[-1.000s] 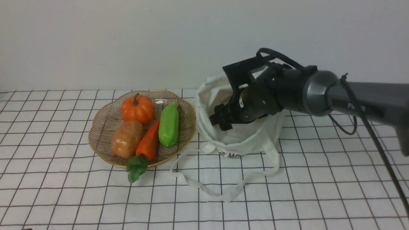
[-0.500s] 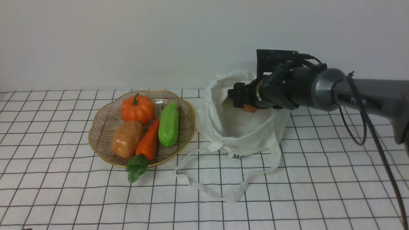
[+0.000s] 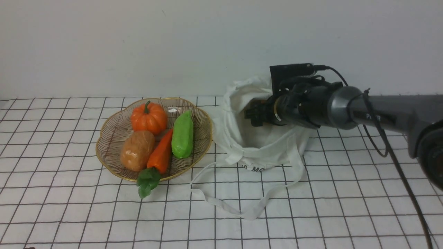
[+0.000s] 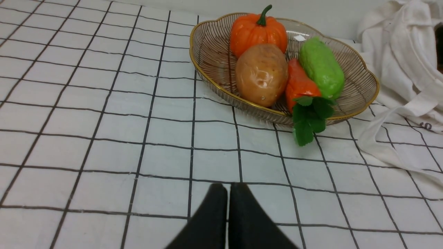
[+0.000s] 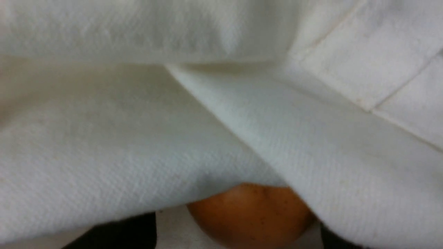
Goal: Take vegetables from bag on white checkered tablecloth place on plate.
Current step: 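Reach into the bag and grasp the item inside with the right gripper, then take the potato out of the bag and place it in the dish with the right gripper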
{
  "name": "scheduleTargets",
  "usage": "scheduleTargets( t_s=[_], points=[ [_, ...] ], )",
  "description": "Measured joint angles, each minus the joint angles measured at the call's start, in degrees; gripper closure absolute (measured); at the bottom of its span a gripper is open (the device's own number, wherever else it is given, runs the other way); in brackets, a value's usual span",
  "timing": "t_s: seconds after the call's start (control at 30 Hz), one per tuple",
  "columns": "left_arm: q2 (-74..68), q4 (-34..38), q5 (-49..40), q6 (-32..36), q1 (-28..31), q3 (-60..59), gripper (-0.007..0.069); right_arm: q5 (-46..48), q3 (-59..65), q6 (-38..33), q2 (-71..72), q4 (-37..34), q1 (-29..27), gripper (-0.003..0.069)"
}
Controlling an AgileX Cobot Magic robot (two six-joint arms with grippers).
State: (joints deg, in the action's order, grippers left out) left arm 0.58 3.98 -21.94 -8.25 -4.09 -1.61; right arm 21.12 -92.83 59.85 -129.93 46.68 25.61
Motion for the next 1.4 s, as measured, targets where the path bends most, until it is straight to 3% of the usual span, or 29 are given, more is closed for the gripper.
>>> scheduleTargets(
  t_s=[0.23, 0.4, 0.6, 0.7, 0.8, 0.9, 1.13, 1.3, 1.33, 1.4],
  points=[
    [0.0, 0.0, 0.0, 0.0, 0.0, 0.0, 0.0632, -1.5, -0.2, 0.1, -1.9, 3.5, 0.0, 0.0078],
    [0.0, 0.0, 0.0, 0.0, 0.0, 0.0, 0.0632, 0.2, -0.2, 2.2, -2.6, 5.2, 0.0, 0.0154],
    [0.0, 0.0, 0.0, 0.0, 0.0, 0.0, 0.0632, 2.7, -0.2, 3.9, -2.7, 5.5, 0.0, 0.0363],
    [0.0, 0.0, 0.0, 0.0, 0.0, 0.0, 0.0632, 3.6, -0.2, 4.0, -2.4, 4.8, 0.0, 0.0531],
    [0.0, 0.0, 0.0, 0.0, 0.0, 0.0, 0.0632, 4.0, -0.2, 4.1, -1.4, 3.6, 0.0, 0.0628],
    [0.0, 0.0, 0.0, 0.0, 0.0, 0.0, 0.0632, 4.5, -0.2, 4.2, 0.5, 1.5, 0.0, 0.0664],
    [0.0, 0.0, 0.0, 0.0, 0.0, 0.0, 0.0632, 5.1, -0.2, 4.2, 1.4, 0.6, 0.0, 0.0634],
    [0.0, 0.0, 0.0, 0.0, 0.0, 0.0, 0.0632, 2.8, -0.2, 4.2, 1.5, 0.6, 0.0, 0.0457],
    [0.0, 0.0, 0.0, 0.0, 0.0, 0.0, 0.0632, 0.7, -0.2, 4.2, 1.5, 0.6, 0.0, 0.0379],
    [0.0, 0.0, 0.0, 0.0, 0.0, 0.0, 0.0632, -1.5, -0.2, 4.3, 1.5, 0.6, 0.0, 0.0289]
  ],
)
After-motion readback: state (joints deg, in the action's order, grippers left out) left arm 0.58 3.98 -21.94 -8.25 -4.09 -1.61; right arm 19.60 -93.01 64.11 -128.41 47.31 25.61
